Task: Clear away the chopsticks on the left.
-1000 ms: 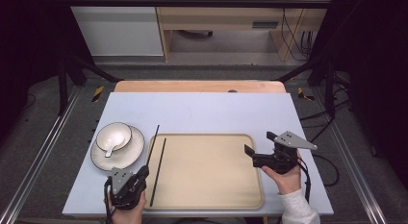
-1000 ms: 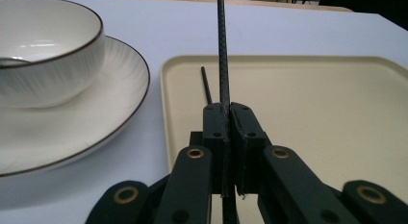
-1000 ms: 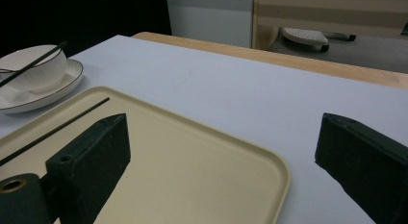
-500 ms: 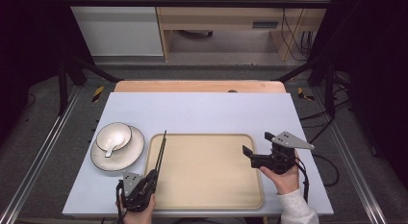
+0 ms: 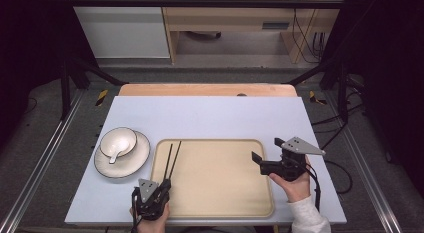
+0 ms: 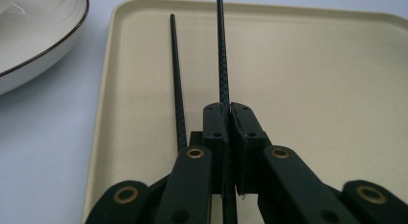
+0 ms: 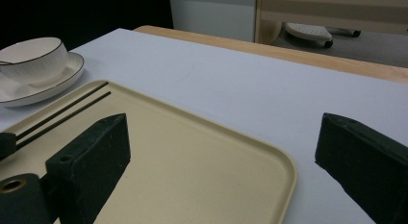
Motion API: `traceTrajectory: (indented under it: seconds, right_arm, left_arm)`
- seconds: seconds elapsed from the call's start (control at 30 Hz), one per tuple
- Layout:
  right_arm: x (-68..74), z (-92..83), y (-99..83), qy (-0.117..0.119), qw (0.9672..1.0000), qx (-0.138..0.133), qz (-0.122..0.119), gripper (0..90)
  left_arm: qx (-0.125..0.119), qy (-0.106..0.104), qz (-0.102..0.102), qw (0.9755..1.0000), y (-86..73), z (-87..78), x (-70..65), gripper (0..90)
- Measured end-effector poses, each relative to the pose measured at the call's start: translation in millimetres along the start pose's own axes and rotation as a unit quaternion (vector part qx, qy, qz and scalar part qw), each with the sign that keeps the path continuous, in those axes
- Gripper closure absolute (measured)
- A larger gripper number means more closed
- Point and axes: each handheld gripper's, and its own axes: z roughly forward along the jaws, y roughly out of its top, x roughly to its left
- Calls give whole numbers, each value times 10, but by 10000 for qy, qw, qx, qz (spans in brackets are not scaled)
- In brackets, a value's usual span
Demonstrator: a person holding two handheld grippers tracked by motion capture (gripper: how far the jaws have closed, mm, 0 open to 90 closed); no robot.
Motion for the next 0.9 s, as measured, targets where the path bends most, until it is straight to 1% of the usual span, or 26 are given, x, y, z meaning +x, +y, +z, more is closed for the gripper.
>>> traceTrajectory:
  seconds: [0.37, 0.7, 0.83, 0.9]
  right_arm:
    - [-3, -1, -1, -4, 10000, 6, -10, 53]
    - [-2, 1, -2, 3, 10000, 11, -19, 53]
    - [-6, -6, 1, -6, 10000, 0, 0, 53]
    - [-11, -10, 2, -13, 10000, -26, 8, 53]
  left_arm:
    - [247, 45, 24, 9997, -11, 93, -22, 853]
    - [271, 49, 57, 9996, -4, 98, -34, 838]
    - [296, -19, 66, 9995, 5, 90, -28, 828]
    - [253, -50, 74, 9996, 23, 67, -25, 820]
